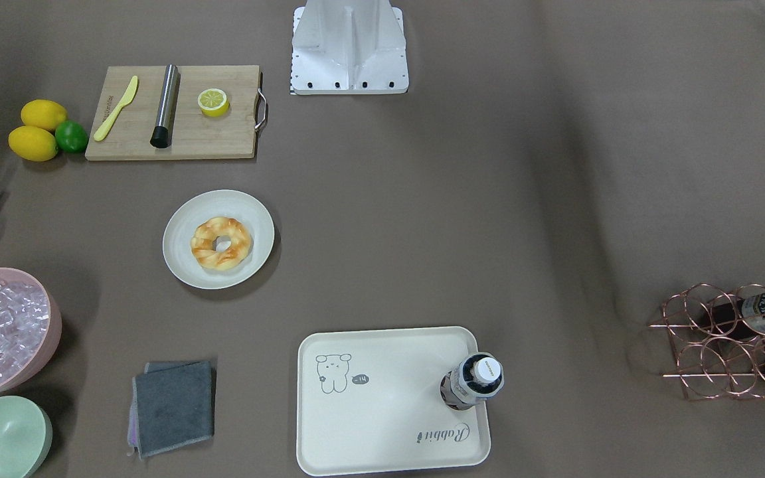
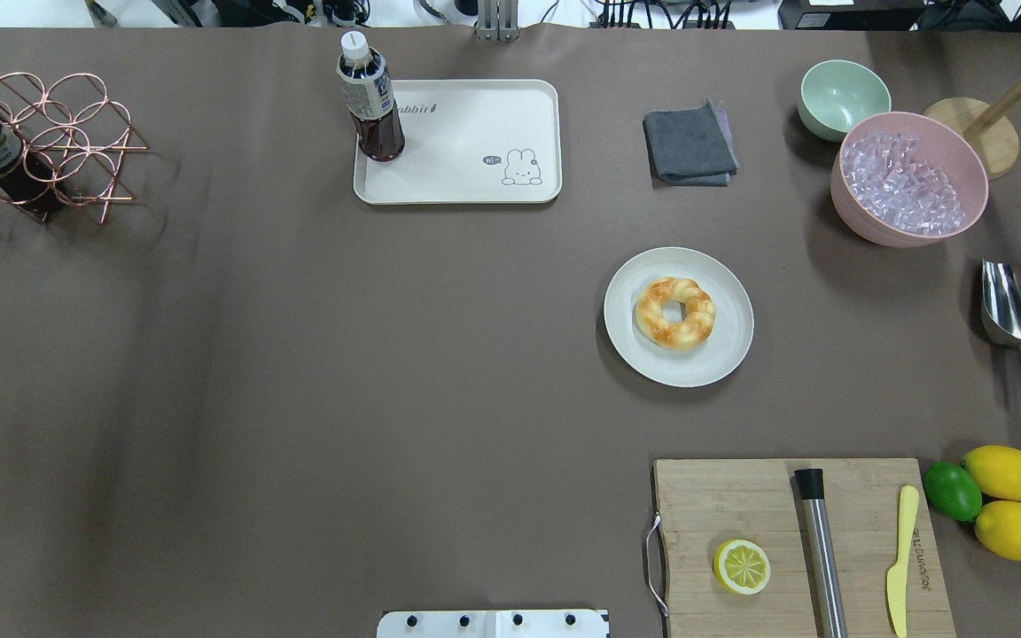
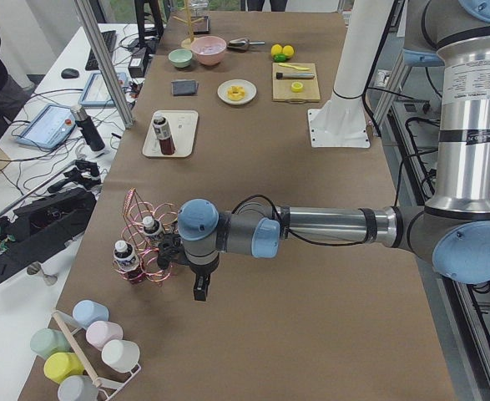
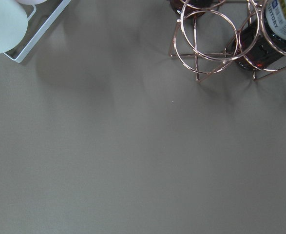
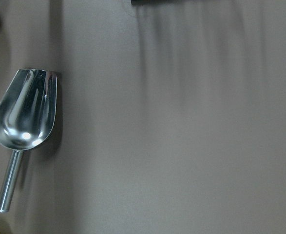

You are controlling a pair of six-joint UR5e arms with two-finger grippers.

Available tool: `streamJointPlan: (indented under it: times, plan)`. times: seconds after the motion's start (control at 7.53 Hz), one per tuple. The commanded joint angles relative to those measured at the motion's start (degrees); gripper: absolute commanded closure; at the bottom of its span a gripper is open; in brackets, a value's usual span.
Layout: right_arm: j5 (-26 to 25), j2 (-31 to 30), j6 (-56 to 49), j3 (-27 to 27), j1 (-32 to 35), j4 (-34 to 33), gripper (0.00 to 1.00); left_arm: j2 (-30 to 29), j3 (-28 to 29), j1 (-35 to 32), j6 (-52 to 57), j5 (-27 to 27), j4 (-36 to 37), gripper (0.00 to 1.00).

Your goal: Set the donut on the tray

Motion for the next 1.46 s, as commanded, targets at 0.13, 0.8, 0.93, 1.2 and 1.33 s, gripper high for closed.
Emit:
streamJointPlan:
  times: [0.13,0.8,0.93,1.2,1.33]
  plan:
    - [0.2,0.3,0.0,0.3,0.0,-0.1,0.0,0.0,0.0,0.0,0.0,0.0,0.0,0.01]
    - [3.7,2.0,17.8,6.1,-8.7,-0.1,0.0,0.0,0.0,0.0,0.0,0.0,0.0,0.01]
    - [3.8,3.9,22.7,6.5,-11.0,-0.2,0.0,0.0,0.0,0.0,0.0,0.0,0.0,0.01]
    - [3.7,7.5,35.7,8.4,-18.0,-0.1,0.0,0.0,-0.1,0.0,0.0,0.0,0.0,0.01]
    - [3.3,9.7,40.8,9.0,-21.1,-0.1,0.0,0.0,-0.1,0.0,0.0,0.0,0.0,0.01]
